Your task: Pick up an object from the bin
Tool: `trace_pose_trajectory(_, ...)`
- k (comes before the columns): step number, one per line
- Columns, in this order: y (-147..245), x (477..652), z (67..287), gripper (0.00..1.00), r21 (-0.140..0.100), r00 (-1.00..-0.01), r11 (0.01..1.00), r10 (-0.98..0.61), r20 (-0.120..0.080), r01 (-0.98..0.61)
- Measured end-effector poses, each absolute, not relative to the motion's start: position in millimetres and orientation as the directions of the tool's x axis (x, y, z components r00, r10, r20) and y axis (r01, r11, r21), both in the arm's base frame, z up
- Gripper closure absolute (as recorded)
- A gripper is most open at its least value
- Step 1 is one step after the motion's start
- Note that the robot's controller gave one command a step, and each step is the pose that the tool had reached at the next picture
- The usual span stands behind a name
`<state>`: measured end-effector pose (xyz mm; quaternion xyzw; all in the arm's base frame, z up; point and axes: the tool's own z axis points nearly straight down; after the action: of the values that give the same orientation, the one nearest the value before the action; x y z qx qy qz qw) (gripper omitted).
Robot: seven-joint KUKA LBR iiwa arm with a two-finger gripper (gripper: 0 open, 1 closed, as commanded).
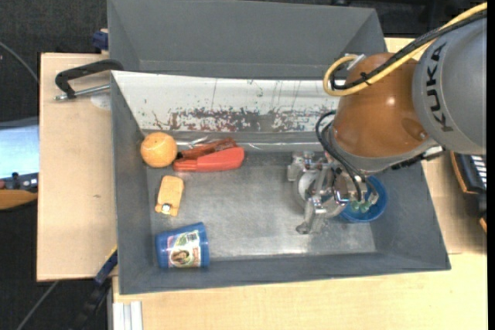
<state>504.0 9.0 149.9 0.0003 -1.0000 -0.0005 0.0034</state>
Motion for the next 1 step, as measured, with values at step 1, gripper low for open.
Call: trace_pose_trajectory(1, 9.0, 505.9, 153.9, 0.0, 0.001, -1.0, 1.0, 0.0, -0.001, 0.0)
